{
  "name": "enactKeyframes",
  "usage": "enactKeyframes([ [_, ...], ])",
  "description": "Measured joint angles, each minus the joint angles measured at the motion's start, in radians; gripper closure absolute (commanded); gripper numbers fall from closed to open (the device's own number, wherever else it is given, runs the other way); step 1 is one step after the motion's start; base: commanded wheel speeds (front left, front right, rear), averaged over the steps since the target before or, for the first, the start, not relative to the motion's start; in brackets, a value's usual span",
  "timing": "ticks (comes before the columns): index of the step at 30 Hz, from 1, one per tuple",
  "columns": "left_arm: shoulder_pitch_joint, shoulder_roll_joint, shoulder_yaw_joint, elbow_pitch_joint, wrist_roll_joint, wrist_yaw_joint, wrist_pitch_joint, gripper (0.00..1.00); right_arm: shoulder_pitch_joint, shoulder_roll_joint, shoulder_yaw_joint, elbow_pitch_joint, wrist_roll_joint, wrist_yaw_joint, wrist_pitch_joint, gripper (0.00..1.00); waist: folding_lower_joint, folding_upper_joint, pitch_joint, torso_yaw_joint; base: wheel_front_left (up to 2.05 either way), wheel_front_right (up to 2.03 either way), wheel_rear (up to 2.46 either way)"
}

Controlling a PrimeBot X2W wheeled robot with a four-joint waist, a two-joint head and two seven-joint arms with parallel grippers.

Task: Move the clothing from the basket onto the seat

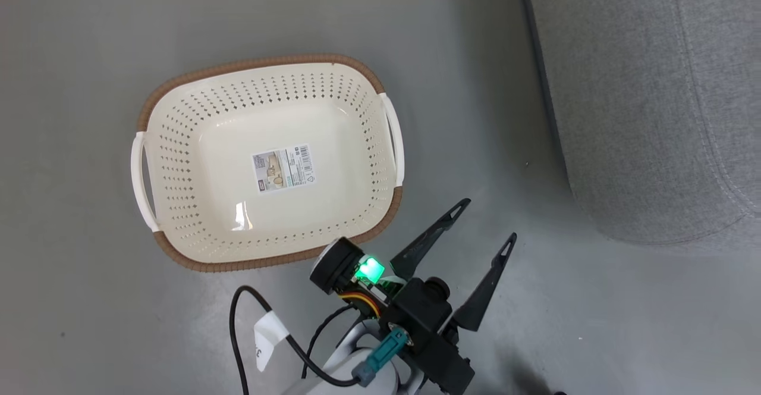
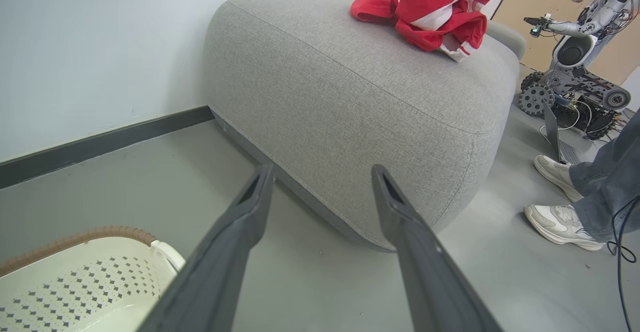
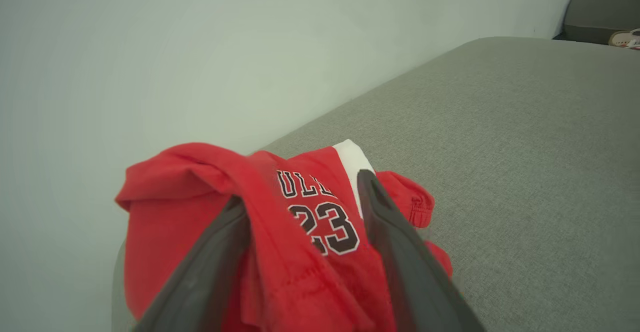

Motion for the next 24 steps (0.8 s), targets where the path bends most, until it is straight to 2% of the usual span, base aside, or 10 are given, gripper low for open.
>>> enactKeyframes([
  [6, 0.011, -0.001, 0.042, 0.018, -0.043, 0.000, 0.000, 0.00, 0.096, -0.019, 0.084, -0.092, -0.065, 0.000, -0.047, 0.00, 0.0000, 0.0000, -0.070, -0.017, 0.00, 0.00, 0.00],
  [14, 0.103, -0.001, 0.139, 0.058, -0.072, 0.000, 0.000, 0.00, 0.300, -0.002, 0.124, -0.258, -0.060, 0.000, -0.061, 0.00, -0.0001, -0.0002, -0.172, -0.024, 0.00, 0.00, 0.00],
  [17, 0.134, -0.002, 0.192, 0.062, -0.098, 0.000, 0.000, 0.00, 0.387, 0.002, 0.123, -0.313, -0.059, 0.000, -0.065, 0.00, -0.0002, -0.0003, -0.213, -0.023, 0.00, 0.00, 0.00],
  [22, 0.200, -0.007, 0.314, 0.064, -0.124, 0.000, 0.000, 0.00, 0.508, 0.047, 0.080, -0.404, -0.067, 0.000, -0.066, 0.00, -0.0002, -0.0003, -0.283, -0.016, 0.00, 0.00, 0.00],
  [24, 0.229, -0.006, 0.364, 0.066, -0.125, 0.000, 0.000, 0.00, 0.559, 0.065, 0.093, -0.452, -0.135, 0.000, -0.066, 0.00, -0.0002, -0.0002, -0.311, -0.011, 0.00, 0.00, 0.00],
])
